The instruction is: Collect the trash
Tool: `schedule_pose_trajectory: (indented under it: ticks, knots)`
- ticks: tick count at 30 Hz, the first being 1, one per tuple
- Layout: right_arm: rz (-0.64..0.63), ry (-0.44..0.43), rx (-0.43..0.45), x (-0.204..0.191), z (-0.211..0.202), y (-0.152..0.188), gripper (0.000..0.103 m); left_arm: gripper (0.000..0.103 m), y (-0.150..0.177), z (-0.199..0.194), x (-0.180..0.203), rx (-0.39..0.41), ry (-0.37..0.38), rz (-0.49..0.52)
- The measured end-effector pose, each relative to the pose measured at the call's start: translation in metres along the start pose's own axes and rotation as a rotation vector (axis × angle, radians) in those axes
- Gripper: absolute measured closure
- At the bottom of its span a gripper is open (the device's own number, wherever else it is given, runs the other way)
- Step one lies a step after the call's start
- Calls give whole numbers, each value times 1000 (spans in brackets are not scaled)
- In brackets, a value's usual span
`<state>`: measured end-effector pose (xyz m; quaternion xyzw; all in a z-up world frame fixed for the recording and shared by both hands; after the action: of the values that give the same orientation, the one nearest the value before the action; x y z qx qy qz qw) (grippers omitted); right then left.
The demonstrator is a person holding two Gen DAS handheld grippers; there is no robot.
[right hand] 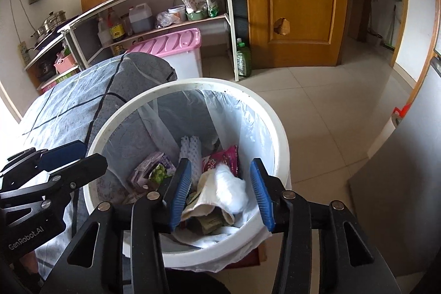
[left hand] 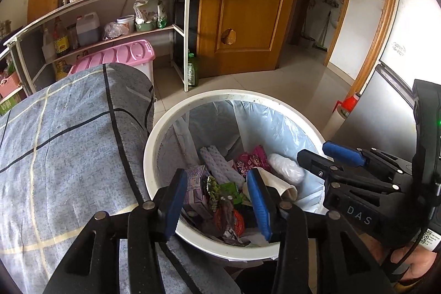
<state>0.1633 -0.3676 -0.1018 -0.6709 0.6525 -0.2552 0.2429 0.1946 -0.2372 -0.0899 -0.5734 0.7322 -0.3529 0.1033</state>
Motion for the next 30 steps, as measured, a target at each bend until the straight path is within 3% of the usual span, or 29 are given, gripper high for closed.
schedule_pose_trajectory:
  ticks: [5, 20, 30]
  knots:
    - [3, 12, 8, -2, -5, -2, 56, 51, -1, -9, -5, 24, -19, -5]
    - [-2, 38, 95, -34, -52, 3, 53, 51, 15, -70, -25, 149, -77, -18]
    - [12, 73, 178, -54, -98, 21, 51, 51, 34, -114, -35, 235, -153, -15]
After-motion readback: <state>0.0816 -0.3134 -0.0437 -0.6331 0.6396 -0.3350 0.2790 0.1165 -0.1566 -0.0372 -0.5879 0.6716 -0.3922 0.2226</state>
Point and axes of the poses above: each gripper's, at about its wrist camera, not at the fingertips, and z roughly the way its jaws point, x to its right, y to its underside, the point moved 9 cm from there along z, roughly the way its jaws point, and after that the axes turned 12 degrees about -z, right-handed, at the moved point
